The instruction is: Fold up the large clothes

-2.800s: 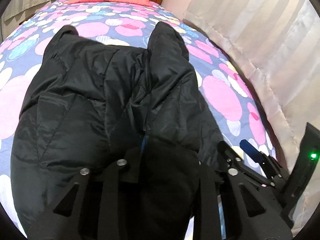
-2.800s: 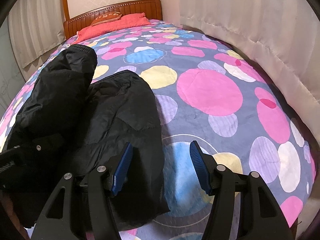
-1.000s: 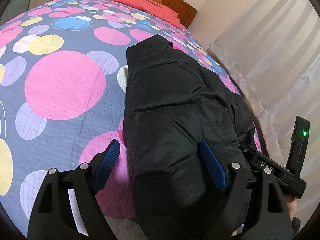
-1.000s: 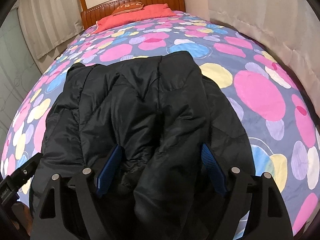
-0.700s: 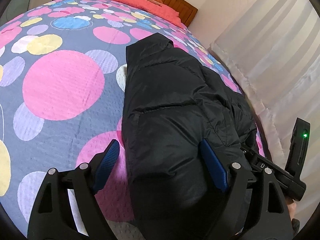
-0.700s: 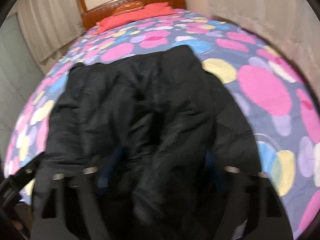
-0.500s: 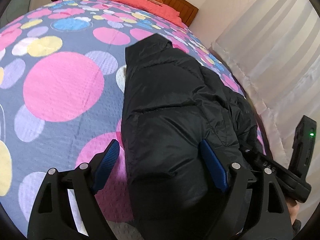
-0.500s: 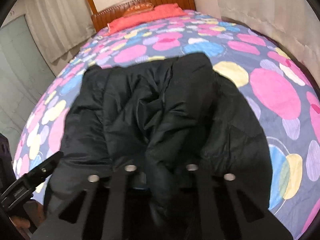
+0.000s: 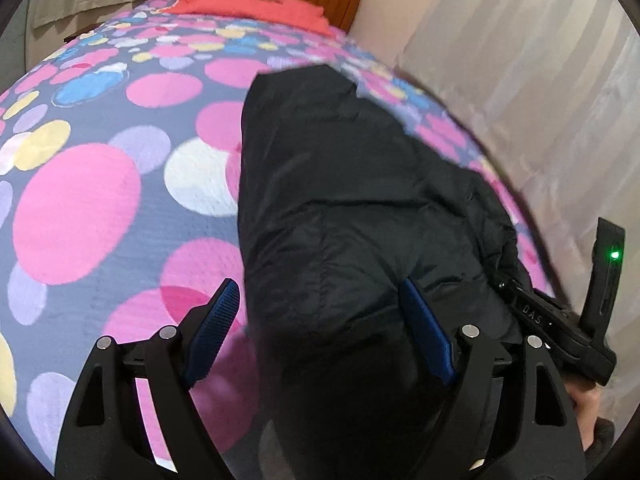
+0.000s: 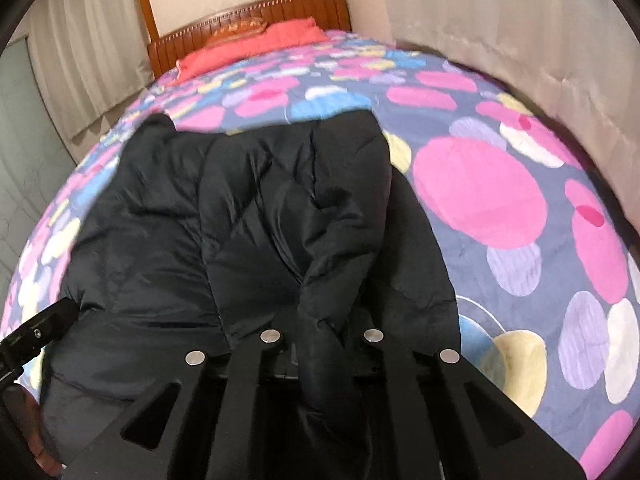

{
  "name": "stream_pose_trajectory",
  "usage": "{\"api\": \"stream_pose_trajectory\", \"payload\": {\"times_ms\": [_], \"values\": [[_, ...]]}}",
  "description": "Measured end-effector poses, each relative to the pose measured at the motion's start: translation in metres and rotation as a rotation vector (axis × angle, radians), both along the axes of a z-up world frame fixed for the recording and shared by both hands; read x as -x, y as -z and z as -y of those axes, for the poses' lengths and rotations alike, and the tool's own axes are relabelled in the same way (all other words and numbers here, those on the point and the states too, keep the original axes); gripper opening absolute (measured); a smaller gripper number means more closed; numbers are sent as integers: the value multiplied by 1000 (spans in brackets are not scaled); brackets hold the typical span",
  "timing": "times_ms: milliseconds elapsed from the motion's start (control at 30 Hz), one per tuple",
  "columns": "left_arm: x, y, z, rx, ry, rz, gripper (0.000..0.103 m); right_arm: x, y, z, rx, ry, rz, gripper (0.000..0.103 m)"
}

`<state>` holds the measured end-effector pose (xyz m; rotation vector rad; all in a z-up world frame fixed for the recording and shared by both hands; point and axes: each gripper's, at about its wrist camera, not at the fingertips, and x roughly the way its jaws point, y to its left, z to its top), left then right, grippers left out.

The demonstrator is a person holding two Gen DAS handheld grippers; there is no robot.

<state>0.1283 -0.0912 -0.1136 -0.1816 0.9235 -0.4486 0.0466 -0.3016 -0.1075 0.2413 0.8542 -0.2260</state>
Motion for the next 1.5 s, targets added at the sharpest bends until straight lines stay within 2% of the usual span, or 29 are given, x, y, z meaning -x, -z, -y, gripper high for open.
{"api": "stream_pose_trajectory", "payload": {"times_ms": [167, 267, 367, 567, 700, 767, 833, 933, 967, 1133, 1300, 1500], "values": [[-5, 21, 14, -54, -6, -2, 82, -10, 25, 9, -27, -17, -24, 10], [-5, 30, 15, -64, -19, 2, 82, -12, 28, 8, -25, -14, -22, 10], [-3, 27, 14, -73, -21, 28, 82, -10, 24, 7, -15, -19, -18, 12], [4, 5, -4, -43, -40, 14, 81, 5, -5, 11, -24, -7, -49, 30], [6, -24, -14, -36, -72, 105, 81, 16, -50, 2, 69, 26, 9, 30], [-3, -35, -11, -30, -76, 126, 81, 8, -71, -7, 84, 0, 52, 30], [-15, -42, -4, -38, -87, 126, 81, -9, -76, -14, 87, -33, 63, 30], [-38, -42, 8, -39, -98, 115, 81, -40, -68, -17, 89, -66, 69, 30], [-43, -38, 12, -46, -98, 109, 81, -52, -58, -16, 90, -63, 45, 30], [-61, -3, 28, -88, -107, 31, 83, -71, -21, -6, 84, -51, -21, 31], [-63, 17, 38, -168, -107, 58, 89, -76, 8, -1, 41, -44, -33, 33], [-68, 32, 44, -209, -117, 80, 91, -79, 25, -2, 53, -34, 7, 33]]}}
